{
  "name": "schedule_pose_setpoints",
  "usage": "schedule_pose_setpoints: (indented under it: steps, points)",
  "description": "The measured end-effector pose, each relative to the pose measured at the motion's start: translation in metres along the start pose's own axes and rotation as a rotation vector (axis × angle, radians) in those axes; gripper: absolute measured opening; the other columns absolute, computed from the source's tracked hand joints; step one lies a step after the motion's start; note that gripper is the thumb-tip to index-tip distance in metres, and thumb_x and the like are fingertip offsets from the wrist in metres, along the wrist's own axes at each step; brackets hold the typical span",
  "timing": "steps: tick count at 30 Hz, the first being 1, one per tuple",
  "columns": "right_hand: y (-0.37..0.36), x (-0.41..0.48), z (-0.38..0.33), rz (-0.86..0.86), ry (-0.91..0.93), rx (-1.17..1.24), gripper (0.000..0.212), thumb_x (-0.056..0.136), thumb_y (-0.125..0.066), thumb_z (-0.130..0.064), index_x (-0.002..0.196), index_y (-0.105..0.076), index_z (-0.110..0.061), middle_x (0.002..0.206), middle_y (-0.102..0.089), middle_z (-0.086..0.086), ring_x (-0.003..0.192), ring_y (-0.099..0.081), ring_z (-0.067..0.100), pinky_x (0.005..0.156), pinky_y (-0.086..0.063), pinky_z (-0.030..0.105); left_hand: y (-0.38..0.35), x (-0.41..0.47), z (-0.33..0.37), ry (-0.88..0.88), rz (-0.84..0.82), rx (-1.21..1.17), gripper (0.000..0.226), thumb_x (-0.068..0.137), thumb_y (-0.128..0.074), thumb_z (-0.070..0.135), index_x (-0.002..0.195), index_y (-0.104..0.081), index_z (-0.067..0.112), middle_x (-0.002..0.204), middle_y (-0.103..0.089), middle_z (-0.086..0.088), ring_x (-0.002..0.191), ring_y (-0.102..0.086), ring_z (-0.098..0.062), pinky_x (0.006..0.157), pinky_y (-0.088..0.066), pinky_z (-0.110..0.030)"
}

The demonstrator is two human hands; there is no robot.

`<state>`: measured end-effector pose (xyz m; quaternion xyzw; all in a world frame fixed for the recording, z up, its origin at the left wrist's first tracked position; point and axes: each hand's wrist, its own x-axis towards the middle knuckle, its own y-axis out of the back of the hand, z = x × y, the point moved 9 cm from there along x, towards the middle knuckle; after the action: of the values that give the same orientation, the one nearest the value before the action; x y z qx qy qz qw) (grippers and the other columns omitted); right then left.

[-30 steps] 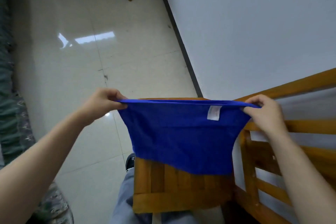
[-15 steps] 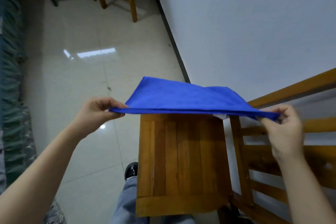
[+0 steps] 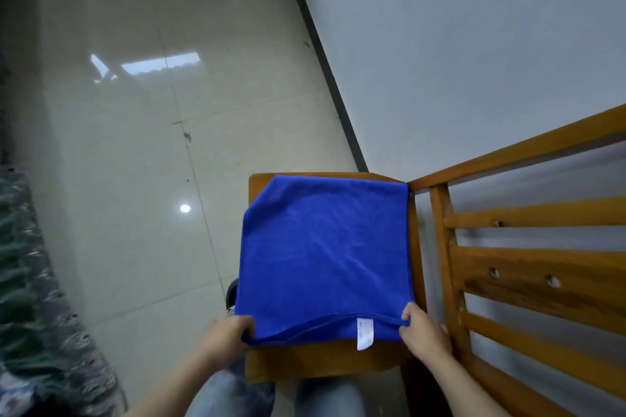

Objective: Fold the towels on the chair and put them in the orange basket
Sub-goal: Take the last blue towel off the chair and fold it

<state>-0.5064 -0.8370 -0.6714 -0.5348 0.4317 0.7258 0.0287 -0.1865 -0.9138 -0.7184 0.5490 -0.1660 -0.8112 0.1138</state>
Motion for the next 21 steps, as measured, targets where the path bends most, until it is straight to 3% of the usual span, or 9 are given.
schedule_pose_setpoints:
  steps: [3,5,8,10,12,14,17,21]
  points:
    - [-0.023,0.006,-0.001,-0.284,-0.020,-0.162,0.014,0.088,-0.052,-0.022,0.086,-0.040,-0.028,0.098,-0.054,-0.005,0.095,-0.054,0.014,0.094,-0.043,0.031,-0.013,0.004,0.004,0.044,-0.177,0.077,0.029,0.081,-0.057,0.036,0.064,-0.035,0.031,0.085,-0.046,0.011,0.094,-0.052,-0.017,0.071,-0.031,-0.025]
    - [-0.026,0.012,-0.010,-0.402,-0.007,-0.214,0.010,0.087,-0.055,-0.026,0.088,-0.045,-0.027,0.102,-0.055,-0.003,0.100,-0.055,0.016,0.095,-0.043,0.033,-0.002,0.013,0.003,0.094,-0.173,-0.019,0.029,0.084,-0.056,0.047,0.067,-0.041,0.030,0.083,-0.050,0.008,0.088,-0.054,-0.018,0.068,-0.034,-0.026]
    - [0.025,0.039,-0.049,-0.099,0.110,-0.110,0.008,0.093,-0.048,-0.028,0.096,-0.051,-0.021,0.095,-0.055,-0.004,0.092,-0.057,0.015,0.078,-0.045,0.026,0.062,0.032,0.001,0.169,0.214,-0.295,0.021,0.091,-0.052,0.037,0.083,-0.057,0.019,0.087,-0.063,-0.004,0.087,-0.061,-0.024,0.071,-0.043,-0.030]
    - [0.064,0.054,-0.076,0.105,0.166,-0.038,0.017,0.095,-0.045,-0.027,0.105,-0.054,-0.017,0.105,-0.057,0.000,0.099,-0.055,0.017,0.079,-0.045,0.029,0.114,0.038,-0.008,0.255,0.516,-0.395,0.020,0.092,-0.051,0.026,0.103,-0.061,0.013,0.105,-0.064,-0.012,0.095,-0.059,-0.028,0.079,-0.045,-0.035]
    - [0.083,0.066,-0.102,0.170,0.218,-0.041,0.026,0.095,-0.044,-0.026,0.118,-0.053,-0.016,0.120,-0.053,0.003,0.112,-0.049,0.020,0.089,-0.044,0.032,0.146,0.047,-0.014,0.321,0.652,-0.475,0.036,0.092,-0.049,0.022,0.125,-0.053,0.009,0.123,-0.056,-0.015,0.111,-0.053,-0.031,0.090,-0.044,-0.041]
    - [0.086,0.075,-0.129,0.175,0.298,-0.108,0.037,0.095,-0.043,-0.025,0.131,-0.044,-0.017,0.136,-0.043,0.005,0.125,-0.039,0.022,0.099,-0.038,0.034,0.159,0.064,-0.018,0.370,0.645,-0.538,0.045,0.092,-0.047,0.024,0.134,-0.044,0.009,0.126,-0.054,-0.014,0.116,-0.050,-0.032,0.095,-0.043,-0.044]
    - [0.079,0.081,-0.165,0.135,0.429,-0.194,0.054,0.095,-0.044,-0.023,0.145,-0.024,-0.022,0.155,-0.013,0.006,0.141,-0.016,0.024,0.111,-0.023,0.038,0.155,0.080,-0.020,0.452,0.550,-0.620,0.044,0.091,-0.047,0.032,0.130,-0.047,0.012,0.111,-0.062,-0.008,0.103,-0.058,-0.032,0.092,-0.046,-0.043]
    - [0.047,0.089,-0.179,-0.063,0.451,-0.244,0.066,0.094,-0.046,-0.026,0.149,-0.010,-0.028,0.157,0.012,0.004,0.145,0.006,0.025,0.114,-0.018,0.041,0.152,0.076,-0.008,0.428,0.623,-0.868,0.018,0.087,-0.055,0.025,0.099,-0.062,0.014,0.097,-0.066,-0.007,0.088,-0.060,-0.027,0.081,-0.049,-0.035]
